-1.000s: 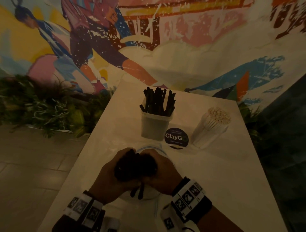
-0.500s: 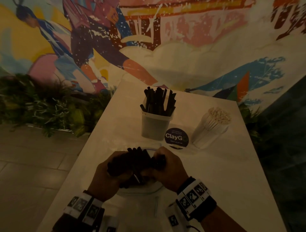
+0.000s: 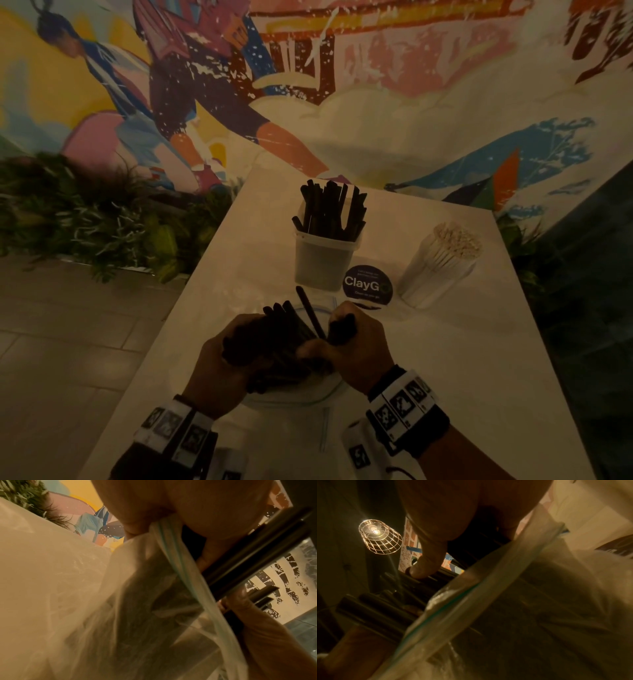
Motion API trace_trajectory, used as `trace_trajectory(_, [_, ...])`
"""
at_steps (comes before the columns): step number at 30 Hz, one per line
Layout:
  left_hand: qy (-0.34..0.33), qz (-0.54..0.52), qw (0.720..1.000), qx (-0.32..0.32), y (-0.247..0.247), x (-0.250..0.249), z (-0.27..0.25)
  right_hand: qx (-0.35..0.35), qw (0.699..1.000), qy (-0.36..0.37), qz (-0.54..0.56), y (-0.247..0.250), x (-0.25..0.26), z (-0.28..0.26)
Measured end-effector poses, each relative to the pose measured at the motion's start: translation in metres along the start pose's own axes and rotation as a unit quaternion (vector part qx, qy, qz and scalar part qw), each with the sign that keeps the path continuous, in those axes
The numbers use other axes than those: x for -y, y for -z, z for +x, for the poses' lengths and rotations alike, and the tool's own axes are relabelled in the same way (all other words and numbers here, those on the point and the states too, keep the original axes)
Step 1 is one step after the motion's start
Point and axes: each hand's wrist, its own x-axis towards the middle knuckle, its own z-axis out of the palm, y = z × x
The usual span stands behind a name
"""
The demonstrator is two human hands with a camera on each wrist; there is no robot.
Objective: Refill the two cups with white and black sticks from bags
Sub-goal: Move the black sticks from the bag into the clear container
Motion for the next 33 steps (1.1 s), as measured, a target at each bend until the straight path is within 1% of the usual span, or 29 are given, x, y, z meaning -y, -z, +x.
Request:
trace_trajectory(3, [0.003,0.005,1.0,-0.007,0.001,0.002,0.0,-0.041,0.999,0.004,0.034,0.001,0.004,0.0])
trace_trajectory(6, [-0.01,0.009,1.0,-0.008,-0.001,0.001,0.0,-0.068,0.994,0.027,0.078,0.0,0.004,-0.001])
trace_trajectory(9, [-0.006,-0.014,1.0,-0.006,0.0,0.001,0.0,-0.068,0.991,0.044,0.107,0.001,0.007,-0.004])
trace_trajectory(13, [-0.014,0.004,1.0,-0.002,0.002,0.002,0.0,-0.08,0.982,0.088,0.15,0.007,0.019,0.0])
trace_trajectory(15, [-0.01,0.024,1.0,0.005,0.002,0.001,0.0,-0.081,0.981,0.094,0.151,0.007,0.019,0.003])
trace_trajectory(18, [0.0,0.053,0.999,0.008,0.0,-0.003,-0.001,-0.06,0.988,0.057,0.129,-0.003,0.002,0.0])
trace_trajectory(20, [-0.013,0.049,0.999,0.008,0.0,-0.002,-0.001,-0.033,0.992,0.022,0.121,-0.011,-0.014,-0.005])
trace_trajectory(22, [-0.026,0.038,0.999,0.005,0.001,0.0,-0.002,-0.023,0.992,0.003,0.121,-0.014,-0.021,-0.01])
trace_trajectory(25, [-0.011,0.024,1.0,-0.003,0.003,0.003,-0.002,-0.055,0.992,0.019,0.115,-0.01,-0.017,-0.009])
trace_trajectory(27, [-0.012,0.011,1.0,-0.005,0.003,0.004,-0.002,-0.09,0.989,0.028,0.111,-0.008,-0.015,-0.005])
trace_trajectory(28, [-0.015,0.012,1.0,-0.006,0.002,0.003,-0.002,-0.096,0.989,0.025,0.107,-0.008,-0.016,-0.003])
trace_trajectory(29, [-0.019,0.018,1.0,-0.007,0.002,0.001,-0.002,-0.09,0.991,0.018,0.095,-0.009,-0.02,-0.003])
trace_trajectory(33, [-0.026,0.04,0.999,-0.002,0.0,-0.001,-0.002,-0.016,0.999,-0.007,0.038,-0.015,-0.035,-0.011])
